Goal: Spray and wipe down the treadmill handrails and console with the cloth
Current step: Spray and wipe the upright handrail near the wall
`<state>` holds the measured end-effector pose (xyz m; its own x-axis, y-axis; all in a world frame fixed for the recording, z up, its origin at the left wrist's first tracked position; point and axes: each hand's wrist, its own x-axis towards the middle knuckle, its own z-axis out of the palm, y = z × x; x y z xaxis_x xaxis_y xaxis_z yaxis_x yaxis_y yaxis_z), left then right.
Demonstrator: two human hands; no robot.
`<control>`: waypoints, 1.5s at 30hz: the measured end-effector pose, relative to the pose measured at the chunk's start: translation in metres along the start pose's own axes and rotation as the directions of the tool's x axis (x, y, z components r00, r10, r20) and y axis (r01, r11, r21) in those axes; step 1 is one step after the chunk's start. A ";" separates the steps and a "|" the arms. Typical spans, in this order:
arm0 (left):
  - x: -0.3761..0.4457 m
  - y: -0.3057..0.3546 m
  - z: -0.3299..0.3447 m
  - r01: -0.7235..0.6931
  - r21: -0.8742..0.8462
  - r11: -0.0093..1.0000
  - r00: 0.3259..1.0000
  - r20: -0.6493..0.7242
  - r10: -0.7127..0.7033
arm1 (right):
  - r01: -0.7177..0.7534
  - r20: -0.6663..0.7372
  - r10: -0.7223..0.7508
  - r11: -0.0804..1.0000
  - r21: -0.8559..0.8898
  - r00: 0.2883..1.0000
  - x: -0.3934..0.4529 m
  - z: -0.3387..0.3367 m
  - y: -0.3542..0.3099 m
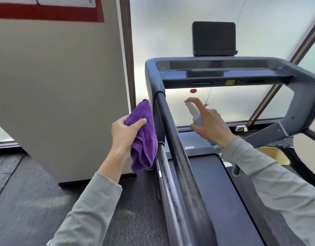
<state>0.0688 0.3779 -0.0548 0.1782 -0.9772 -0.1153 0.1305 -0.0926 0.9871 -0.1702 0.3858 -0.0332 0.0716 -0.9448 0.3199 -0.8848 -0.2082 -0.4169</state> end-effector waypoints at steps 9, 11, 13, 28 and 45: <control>-0.019 0.000 -0.002 -0.012 0.000 1.000 1.000 0.028 0.012 | 0.046 0.006 -0.047 0.998 0.043 0.999 -0.040 -0.011 0.005; -0.024 -0.002 -0.002 -0.007 0.002 1.000 1.000 0.028 0.007 | 0.062 -0.010 -0.062 0.998 0.028 0.998 -0.044 -0.011 0.004; -0.028 -0.003 -0.004 -0.002 0.005 1.000 1.000 0.028 0.002 | 0.079 -0.071 -0.079 0.997 -0.002 0.994 -0.049 -0.012 0.002; -0.067 0.000 -0.010 -0.008 -0.029 1.000 0.999 0.033 0.009 | 0.067 -0.095 -0.066 0.998 0.004 0.993 -0.099 -0.029 0.002; -0.100 -0.003 -0.007 -0.010 -0.031 0.999 0.999 0.031 0.011 | 0.100 -0.159 -0.098 0.995 0.007 0.982 -0.127 -0.030 0.005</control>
<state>0.0570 0.4773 -0.0471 0.1490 -0.9837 -0.1005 0.1593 -0.0764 0.9843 -0.1975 0.5124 -0.0500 0.0840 -0.8675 0.4903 -0.8700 -0.3037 -0.3884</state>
